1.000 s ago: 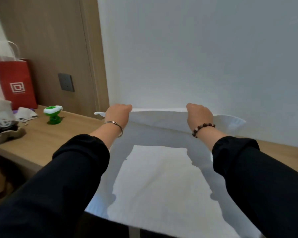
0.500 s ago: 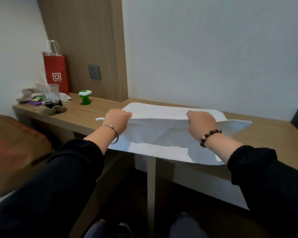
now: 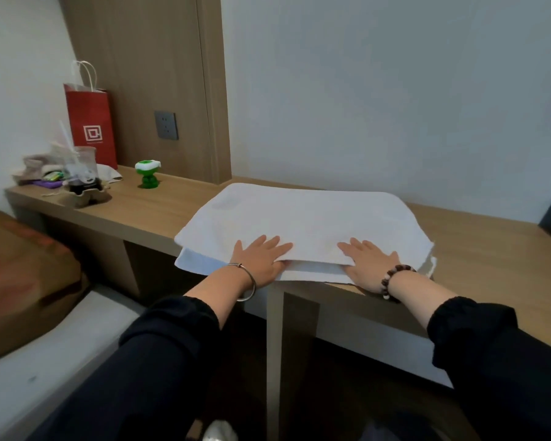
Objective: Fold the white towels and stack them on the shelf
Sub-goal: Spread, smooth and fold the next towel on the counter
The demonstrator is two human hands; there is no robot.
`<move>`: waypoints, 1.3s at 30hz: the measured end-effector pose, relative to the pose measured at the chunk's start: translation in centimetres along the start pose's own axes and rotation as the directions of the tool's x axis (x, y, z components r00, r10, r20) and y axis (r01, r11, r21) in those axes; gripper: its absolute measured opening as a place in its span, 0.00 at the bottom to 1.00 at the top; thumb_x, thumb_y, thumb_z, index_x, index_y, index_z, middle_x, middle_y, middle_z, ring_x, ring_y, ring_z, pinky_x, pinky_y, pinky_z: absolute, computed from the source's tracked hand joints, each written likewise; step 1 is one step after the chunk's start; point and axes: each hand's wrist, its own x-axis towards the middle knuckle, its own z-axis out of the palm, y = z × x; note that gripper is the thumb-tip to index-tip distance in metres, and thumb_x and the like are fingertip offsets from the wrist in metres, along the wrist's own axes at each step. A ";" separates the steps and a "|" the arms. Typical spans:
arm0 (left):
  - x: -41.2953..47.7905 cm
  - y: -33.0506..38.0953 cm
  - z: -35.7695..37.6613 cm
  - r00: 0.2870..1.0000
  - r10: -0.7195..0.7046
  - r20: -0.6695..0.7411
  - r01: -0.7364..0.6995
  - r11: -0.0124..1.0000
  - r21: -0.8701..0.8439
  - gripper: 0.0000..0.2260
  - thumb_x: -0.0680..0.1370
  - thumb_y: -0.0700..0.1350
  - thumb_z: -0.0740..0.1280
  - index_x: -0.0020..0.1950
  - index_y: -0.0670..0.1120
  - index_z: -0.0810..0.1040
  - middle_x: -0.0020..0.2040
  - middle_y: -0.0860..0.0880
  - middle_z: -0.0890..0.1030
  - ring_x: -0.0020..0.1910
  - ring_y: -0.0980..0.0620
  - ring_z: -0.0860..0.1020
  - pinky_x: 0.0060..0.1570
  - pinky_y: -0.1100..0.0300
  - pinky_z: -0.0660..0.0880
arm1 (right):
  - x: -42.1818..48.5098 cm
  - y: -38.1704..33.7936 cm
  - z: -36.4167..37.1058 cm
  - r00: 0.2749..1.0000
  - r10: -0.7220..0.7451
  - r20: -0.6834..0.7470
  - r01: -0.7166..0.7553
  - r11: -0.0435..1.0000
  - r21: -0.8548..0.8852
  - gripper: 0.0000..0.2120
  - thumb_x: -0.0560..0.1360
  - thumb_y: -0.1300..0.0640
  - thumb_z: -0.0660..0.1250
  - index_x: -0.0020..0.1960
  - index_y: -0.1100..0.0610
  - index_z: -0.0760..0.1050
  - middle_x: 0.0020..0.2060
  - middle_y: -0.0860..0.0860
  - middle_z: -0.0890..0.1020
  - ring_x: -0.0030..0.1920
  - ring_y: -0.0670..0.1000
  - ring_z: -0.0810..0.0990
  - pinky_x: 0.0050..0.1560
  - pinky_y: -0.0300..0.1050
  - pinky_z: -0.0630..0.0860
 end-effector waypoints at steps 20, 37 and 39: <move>5.8 7.8 0.0 0.926 0.154 -0.345 -0.237 0.948 -0.214 0.12 0.80 0.45 0.59 0.59 0.49 0.79 0.60 0.49 0.79 0.62 0.48 0.73 0.60 0.54 0.70 | 2.1 4.1 -0.2 0.955 0.015 -0.295 0.103 0.919 0.380 0.18 0.78 0.56 0.61 0.68 0.52 0.72 0.68 0.49 0.73 0.69 0.51 0.69 0.70 0.45 0.60; 4.7 7.5 -0.3 0.836 0.081 -0.542 -0.178 0.975 -0.129 0.05 0.73 0.38 0.62 0.41 0.42 0.78 0.46 0.47 0.80 0.54 0.45 0.75 0.48 0.56 0.67 | 0.2 8.5 -0.2 0.936 0.236 -0.261 -0.079 0.863 0.498 0.18 0.77 0.67 0.61 0.64 0.53 0.74 0.67 0.52 0.73 0.68 0.54 0.69 0.58 0.39 0.65; 4.5 8.5 -0.4 0.820 0.235 -0.522 -0.341 0.933 -0.116 0.08 0.74 0.41 0.65 0.51 0.44 0.80 0.57 0.49 0.80 0.61 0.47 0.72 0.57 0.56 0.66 | -0.5 9.0 -0.4 0.949 0.203 -0.241 -0.056 0.861 0.505 0.22 0.75 0.70 0.60 0.63 0.51 0.74 0.68 0.52 0.72 0.69 0.54 0.68 0.58 0.40 0.65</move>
